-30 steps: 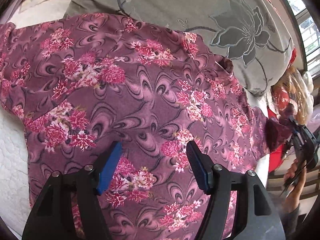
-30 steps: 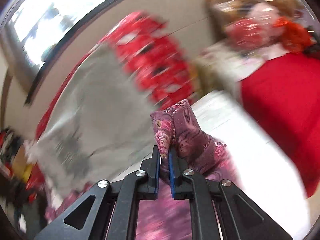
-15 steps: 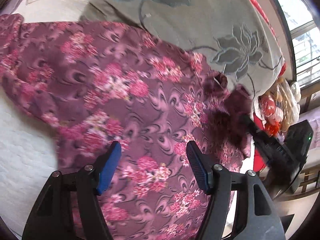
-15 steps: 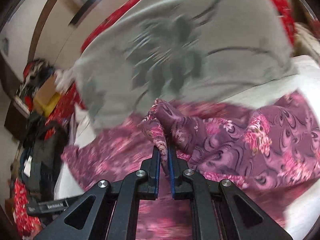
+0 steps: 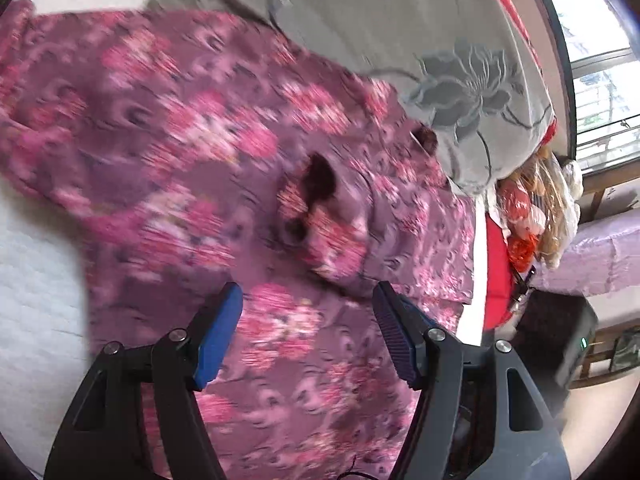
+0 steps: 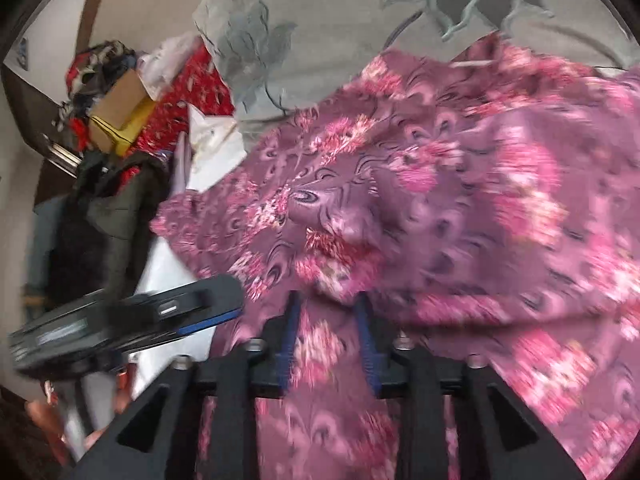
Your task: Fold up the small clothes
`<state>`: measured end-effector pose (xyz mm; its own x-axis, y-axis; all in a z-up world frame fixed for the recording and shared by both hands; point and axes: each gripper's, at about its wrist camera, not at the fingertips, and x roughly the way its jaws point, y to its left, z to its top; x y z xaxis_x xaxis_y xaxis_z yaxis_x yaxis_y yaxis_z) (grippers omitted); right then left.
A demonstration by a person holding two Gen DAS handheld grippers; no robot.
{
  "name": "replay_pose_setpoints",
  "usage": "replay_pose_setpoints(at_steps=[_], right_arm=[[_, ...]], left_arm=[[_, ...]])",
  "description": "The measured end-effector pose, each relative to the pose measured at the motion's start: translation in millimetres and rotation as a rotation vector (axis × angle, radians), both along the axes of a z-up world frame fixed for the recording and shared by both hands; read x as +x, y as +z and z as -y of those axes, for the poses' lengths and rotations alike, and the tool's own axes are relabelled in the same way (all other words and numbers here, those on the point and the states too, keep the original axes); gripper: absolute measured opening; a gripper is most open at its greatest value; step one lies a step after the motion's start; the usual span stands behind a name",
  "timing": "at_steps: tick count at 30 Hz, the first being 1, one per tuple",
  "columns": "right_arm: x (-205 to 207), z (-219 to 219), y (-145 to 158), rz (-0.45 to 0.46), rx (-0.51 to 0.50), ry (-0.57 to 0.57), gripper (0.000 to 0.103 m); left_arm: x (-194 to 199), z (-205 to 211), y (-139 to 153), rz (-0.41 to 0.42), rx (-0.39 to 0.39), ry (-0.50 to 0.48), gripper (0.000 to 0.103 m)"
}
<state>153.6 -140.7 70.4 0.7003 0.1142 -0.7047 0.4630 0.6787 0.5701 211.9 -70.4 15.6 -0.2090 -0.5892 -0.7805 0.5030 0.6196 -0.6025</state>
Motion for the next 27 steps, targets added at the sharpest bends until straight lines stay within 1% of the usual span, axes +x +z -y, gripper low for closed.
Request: replay_pose_setpoints(at_steps=[3, 4, 5, 6, 7, 8, 9, 10, 11, 12, 13, 15, 16, 18, 19, 22, 25, 26, 27], right_arm=[[-45, 21, 7, 0.006, -0.015, -0.085, 0.045], [-62, 31, 8, 0.005, -0.010, -0.120, 0.045], [-84, 42, 7, 0.006, -0.005, -0.167, 0.045], [-96, 50, 7, 0.009, 0.000, -0.196, 0.045], [-110, 58, 7, 0.012, 0.006, -0.228, 0.045], [-125, 67, 6, 0.015, 0.015, -0.263, 0.045], [-140, 76, 6, 0.020, 0.025, -0.297, 0.045], [-152, 84, 5, 0.025, 0.031, -0.328, 0.045], [-165, 92, 5, 0.030, 0.034, -0.359, 0.045], [-178, 100, 4, 0.037, 0.035, -0.392, 0.045], [-187, 108, 4, 0.043, 0.034, -0.421, 0.045], [-206, 125, 3, 0.054, 0.030, -0.489, 0.045], [-214, 132, 2, 0.057, 0.031, -0.519, 0.045], [-225, 148, -4, 0.054, 0.042, -0.571, 0.045], [-229, 155, -8, 0.053, 0.052, -0.583, 0.045], [-222, 173, -24, 0.053, 0.109, -0.598, 0.045], [-200, 181, -42, 0.064, 0.184, -0.568, 0.045], [-189, 184, -48, 0.071, 0.221, -0.526, 0.045], [-182, 183, -50, 0.072, 0.236, -0.496, 0.036]], left_arm=[[-8, 25, -10, -0.036, 0.019, 0.002, 0.066], [-9, 33, -12, -0.034, 0.029, 0.015, 0.066], [-11, 39, -11, -0.019, 0.032, 0.029, 0.066], [-12, 44, -7, 0.003, 0.027, 0.043, 0.066], [-12, 48, -3, 0.029, 0.019, 0.064, 0.062], [-12, 52, 1, 0.052, 0.012, 0.080, 0.051], [-13, 56, 7, 0.080, 0.013, 0.082, 0.017], [-12, 57, 11, 0.098, 0.018, 0.075, 0.006], [-11, 56, 16, 0.111, 0.012, 0.081, 0.006], [-10, 51, 23, 0.139, 0.003, 0.105, 0.003], [-8, 44, 32, 0.174, -0.009, 0.126, 0.003], [-1, 24, 48, 0.216, -0.038, 0.175, 0.003], [3, 15, 52, 0.233, -0.035, 0.199, 0.003], [11, 2, 53, 0.264, 0.002, 0.235, 0.003], [15, -3, 50, 0.259, 0.019, 0.240, 0.003], [22, -11, 29, 0.178, 0.068, 0.256, 0.003], [22, -12, 18, 0.146, 0.094, 0.270, 0.003], [20, -11, 17, 0.145, 0.096, 0.268, 0.003], [19, -10, 18, 0.150, 0.097, 0.265, 0.003]])
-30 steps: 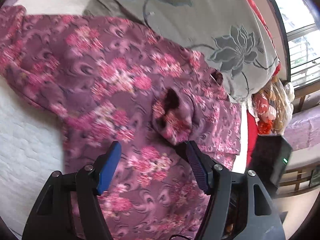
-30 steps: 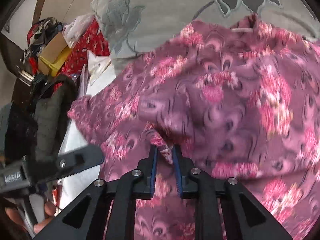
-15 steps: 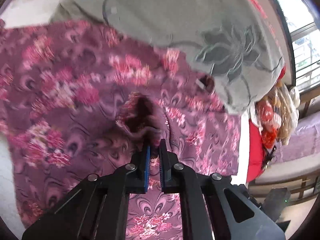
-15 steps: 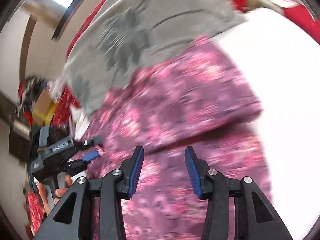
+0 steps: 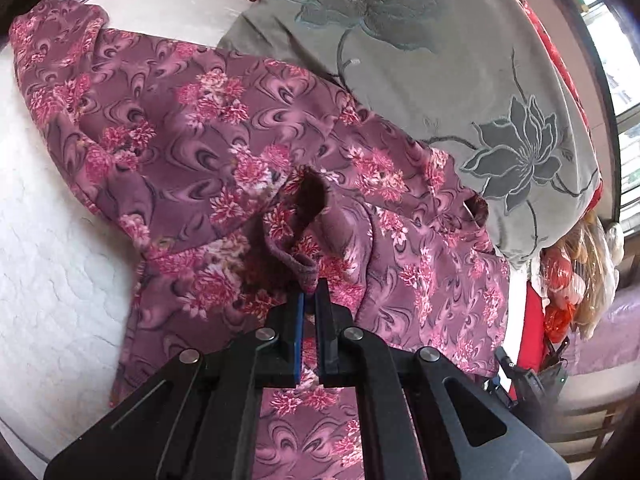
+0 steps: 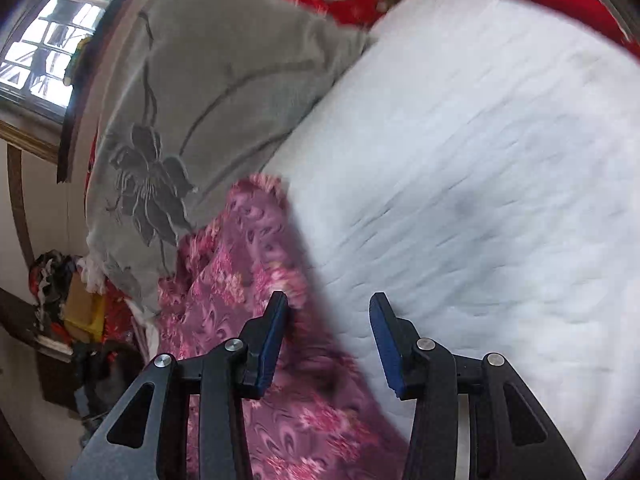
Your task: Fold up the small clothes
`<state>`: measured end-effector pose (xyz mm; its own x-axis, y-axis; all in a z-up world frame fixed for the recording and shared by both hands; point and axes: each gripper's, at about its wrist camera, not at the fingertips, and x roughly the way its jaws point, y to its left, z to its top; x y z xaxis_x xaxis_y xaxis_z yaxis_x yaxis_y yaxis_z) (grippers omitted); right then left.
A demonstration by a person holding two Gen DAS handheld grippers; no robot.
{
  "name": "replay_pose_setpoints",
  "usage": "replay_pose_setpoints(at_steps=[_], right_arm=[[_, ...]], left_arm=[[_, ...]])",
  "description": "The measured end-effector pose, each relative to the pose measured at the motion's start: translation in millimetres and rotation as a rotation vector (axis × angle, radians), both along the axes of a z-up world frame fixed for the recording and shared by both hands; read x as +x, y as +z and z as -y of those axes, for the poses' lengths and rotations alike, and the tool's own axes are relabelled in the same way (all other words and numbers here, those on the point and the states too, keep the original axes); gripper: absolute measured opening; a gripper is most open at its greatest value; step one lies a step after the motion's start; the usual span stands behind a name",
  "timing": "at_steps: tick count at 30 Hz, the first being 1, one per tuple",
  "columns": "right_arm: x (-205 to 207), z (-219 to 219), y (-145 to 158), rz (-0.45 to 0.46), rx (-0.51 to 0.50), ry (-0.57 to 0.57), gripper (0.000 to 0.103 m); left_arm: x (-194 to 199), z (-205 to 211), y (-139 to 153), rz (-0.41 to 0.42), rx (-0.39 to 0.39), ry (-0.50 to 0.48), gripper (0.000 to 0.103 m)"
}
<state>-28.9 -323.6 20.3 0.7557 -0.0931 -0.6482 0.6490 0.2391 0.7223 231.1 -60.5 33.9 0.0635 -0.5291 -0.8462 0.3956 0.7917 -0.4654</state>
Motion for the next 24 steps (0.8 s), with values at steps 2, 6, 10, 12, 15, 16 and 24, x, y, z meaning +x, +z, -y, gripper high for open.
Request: replay_pose_setpoints(at_steps=[2, 6, 10, 12, 15, 16, 24], right_arm=[[9, -4, 12, -0.025, -0.076, 0.034, 0.009], [-7, -17, 34, -0.030, -0.236, -0.010, 0.007], [-12, -7, 0, -0.144, -0.141, 0.008, 0.000], [-21, -9, 13, -0.146, -0.163, -0.032, 0.008], [-16, -18, 44, -0.082, -0.270, -0.009, 0.010], [-7, -23, 53, -0.079, -0.305, 0.017, 0.014], [80, -63, 36, -0.305, -0.462, 0.137, 0.059]], left_arm=[[-4, 4, 3, 0.021, -0.005, -0.021, 0.003], [-8, 16, -10, 0.010, 0.046, -0.050, 0.003], [-12, 9, -19, -0.034, 0.052, -0.062, 0.003], [-12, -3, -5, -0.011, -0.018, -0.037, 0.003], [-10, -2, 13, 0.016, -0.071, -0.033, 0.006], [-10, 4, 17, 0.024, -0.073, -0.046, 0.010], [-10, 28, -24, 0.005, 0.044, -0.080, 0.021]])
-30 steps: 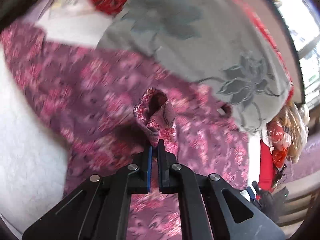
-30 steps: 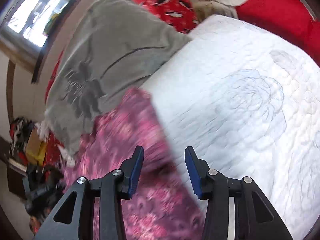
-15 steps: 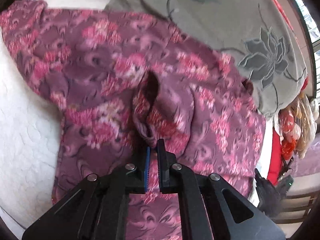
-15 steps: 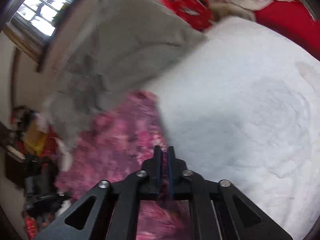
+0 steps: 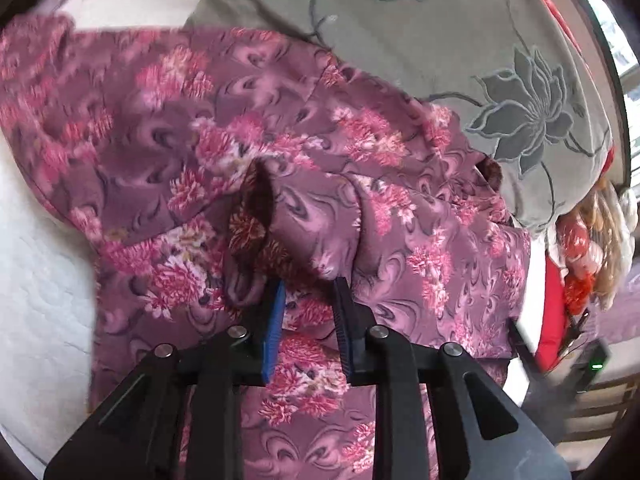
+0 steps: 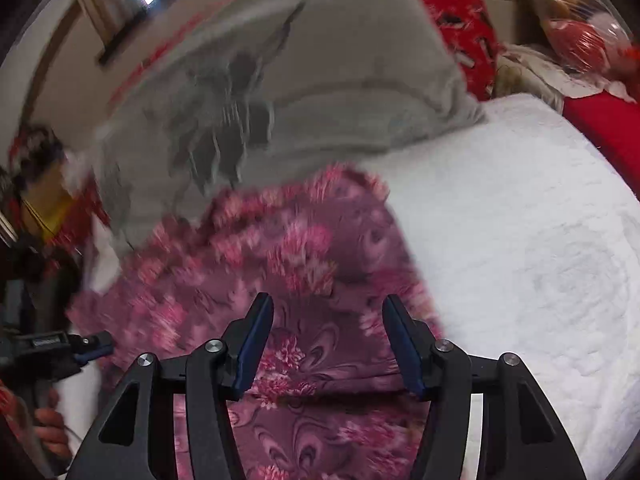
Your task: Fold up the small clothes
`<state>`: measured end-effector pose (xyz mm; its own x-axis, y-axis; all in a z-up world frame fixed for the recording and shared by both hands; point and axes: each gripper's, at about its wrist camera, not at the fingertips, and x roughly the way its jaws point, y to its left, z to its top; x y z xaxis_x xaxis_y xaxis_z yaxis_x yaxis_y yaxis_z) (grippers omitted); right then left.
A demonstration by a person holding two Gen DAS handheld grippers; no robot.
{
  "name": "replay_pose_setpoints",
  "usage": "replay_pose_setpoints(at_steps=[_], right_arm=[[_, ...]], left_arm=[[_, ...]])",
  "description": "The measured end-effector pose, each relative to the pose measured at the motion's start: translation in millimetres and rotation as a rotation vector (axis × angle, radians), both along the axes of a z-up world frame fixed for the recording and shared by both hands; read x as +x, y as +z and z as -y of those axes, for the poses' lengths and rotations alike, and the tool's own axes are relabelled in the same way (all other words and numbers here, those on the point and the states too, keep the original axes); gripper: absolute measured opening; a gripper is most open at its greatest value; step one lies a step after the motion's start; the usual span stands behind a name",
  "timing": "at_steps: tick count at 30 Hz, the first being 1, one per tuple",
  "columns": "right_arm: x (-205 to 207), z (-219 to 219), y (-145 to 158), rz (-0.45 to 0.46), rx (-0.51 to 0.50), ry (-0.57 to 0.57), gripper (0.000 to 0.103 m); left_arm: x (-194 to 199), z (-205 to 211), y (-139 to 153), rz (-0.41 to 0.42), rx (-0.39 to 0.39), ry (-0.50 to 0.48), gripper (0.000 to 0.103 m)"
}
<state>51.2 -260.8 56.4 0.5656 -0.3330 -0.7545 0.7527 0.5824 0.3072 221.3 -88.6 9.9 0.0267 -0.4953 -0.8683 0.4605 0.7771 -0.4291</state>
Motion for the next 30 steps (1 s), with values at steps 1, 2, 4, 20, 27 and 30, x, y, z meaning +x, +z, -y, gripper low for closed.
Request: replay_pose_setpoints(at_steps=[1, 2, 4, 20, 27, 30], right_arm=[[7, -2, -10, -0.048, -0.006, 0.003, 0.059], [13, -9, -17, -0.089, -0.054, 0.008, 0.062], [21, -29, -19, -0.126, -0.156, 0.017, 0.075], [34, -42, -25, -0.199, -0.221, -0.021, 0.102], [33, -46, -25, -0.192, -0.226, -0.021, 0.102], [33, -45, -26, -0.193, -0.227, -0.021, 0.102]], left_arm=[[1, -5, 2, -0.011, -0.023, 0.003, 0.021], [3, -10, 4, -0.023, -0.034, 0.003, 0.021], [12, -24, 13, -0.034, -0.061, 0.011, 0.021], [238, -201, 24, 0.138, 0.176, 0.436, 0.046], [291, -221, -5, 0.093, 0.137, 0.530, 0.046], [304, -221, -5, 0.119, 0.096, 0.573, 0.050]])
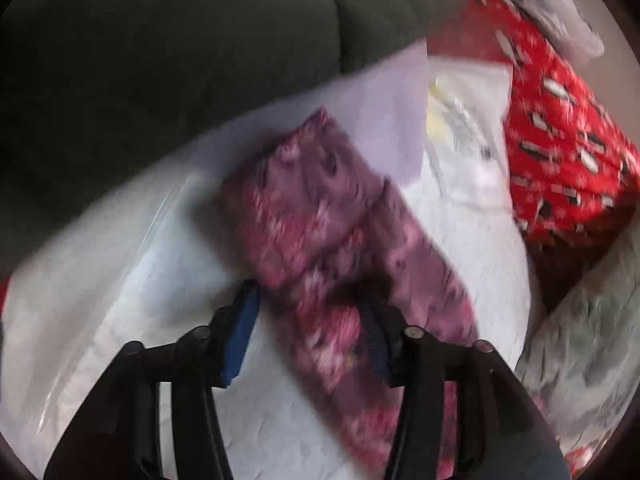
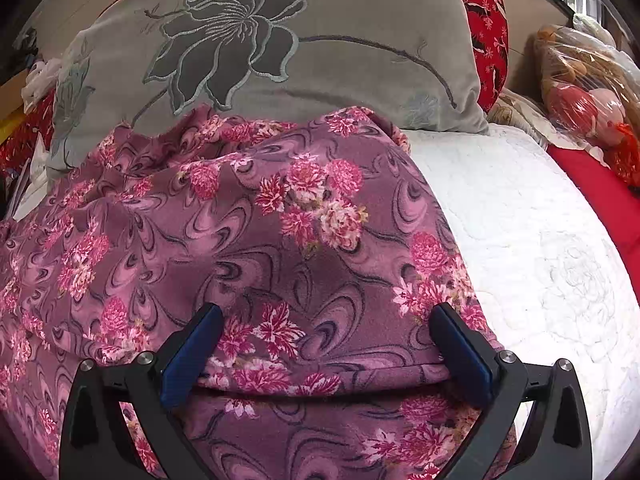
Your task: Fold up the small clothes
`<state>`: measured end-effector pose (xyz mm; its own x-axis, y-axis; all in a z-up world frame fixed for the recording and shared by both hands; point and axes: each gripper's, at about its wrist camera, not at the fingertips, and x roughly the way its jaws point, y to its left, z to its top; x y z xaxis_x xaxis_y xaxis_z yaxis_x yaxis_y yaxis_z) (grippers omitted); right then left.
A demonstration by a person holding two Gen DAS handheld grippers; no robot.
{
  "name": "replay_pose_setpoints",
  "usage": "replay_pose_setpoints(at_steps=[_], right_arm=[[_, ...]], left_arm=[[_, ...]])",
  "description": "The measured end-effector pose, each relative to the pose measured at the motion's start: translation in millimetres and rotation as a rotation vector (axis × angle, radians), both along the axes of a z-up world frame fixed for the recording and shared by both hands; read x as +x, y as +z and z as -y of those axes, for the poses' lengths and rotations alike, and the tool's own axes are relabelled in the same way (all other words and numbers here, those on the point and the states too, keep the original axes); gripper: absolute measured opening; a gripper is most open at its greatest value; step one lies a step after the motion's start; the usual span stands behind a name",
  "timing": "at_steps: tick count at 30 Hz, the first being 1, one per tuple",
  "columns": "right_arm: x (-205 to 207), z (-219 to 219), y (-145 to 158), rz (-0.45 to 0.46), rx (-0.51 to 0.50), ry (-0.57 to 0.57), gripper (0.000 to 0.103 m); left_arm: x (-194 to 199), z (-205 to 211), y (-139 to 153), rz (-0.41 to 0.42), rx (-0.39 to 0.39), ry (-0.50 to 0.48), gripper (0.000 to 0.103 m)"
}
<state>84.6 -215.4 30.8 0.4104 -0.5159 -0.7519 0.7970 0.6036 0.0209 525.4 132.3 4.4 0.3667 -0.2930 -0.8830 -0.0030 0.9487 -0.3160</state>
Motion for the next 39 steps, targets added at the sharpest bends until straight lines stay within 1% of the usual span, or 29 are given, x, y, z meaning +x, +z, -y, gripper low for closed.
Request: replay_pose_setpoints(at_steps=[2, 3, 4, 5, 9, 15, 18, 20, 26, 30, 32, 35, 39], right_arm=[[0, -1, 0, 0.002, 0.000, 0.000, 0.102], [0, 0, 0, 0.002, 0.000, 0.001, 0.102], [0, 0, 0, 0.003, -0.001, 0.000, 0.102], [0, 0, 0, 0.003, -0.001, 0.000, 0.102], [-1, 0, 0, 0.007, 0.001, 0.001, 0.102], [-1, 1, 0, 0.014, 0.003, 0.000, 0.102], [-2, 1, 0, 0.019, 0.003, 0.000, 0.102], [-2, 1, 0, 0.021, 0.003, 0.001, 0.102], [-3, 1, 1, 0.028, 0.003, 0.002, 0.102], [-4, 1, 1, 0.036, 0.006, 0.004, 0.103], [-4, 1, 1, 0.039, 0.006, 0.006, 0.103], [-5, 1, 2, 0.045, 0.008, 0.007, 0.103], [-6, 2, 2, 0.052, 0.011, 0.010, 0.103]], left_arm=[[4, 2, 2, 0.024, -0.012, 0.002, 0.049], [6, 4, 2, 0.028, -0.022, -0.006, 0.031], [6, 5, 2, 0.025, -0.035, -0.023, 0.007], [8, 9, 1, 0.017, -0.050, -0.036, 0.008], [-10, 8, 20, 0.049, -0.115, -0.065, 0.008], [-52, 22, 60, 0.080, -0.185, -0.141, 0.008], [-76, 42, 81, 0.088, -0.216, -0.195, 0.008], [-94, 61, 94, 0.095, -0.221, -0.239, 0.008], [-155, 112, 120, 0.103, -0.251, -0.366, 0.008], [-200, 152, 124, 0.093, -0.256, -0.454, 0.008], [-216, 167, 123, 0.079, -0.261, -0.482, 0.008], [-242, 192, 116, 0.041, -0.280, -0.519, 0.008], [-277, 224, 98, -0.017, -0.277, -0.565, 0.008]])
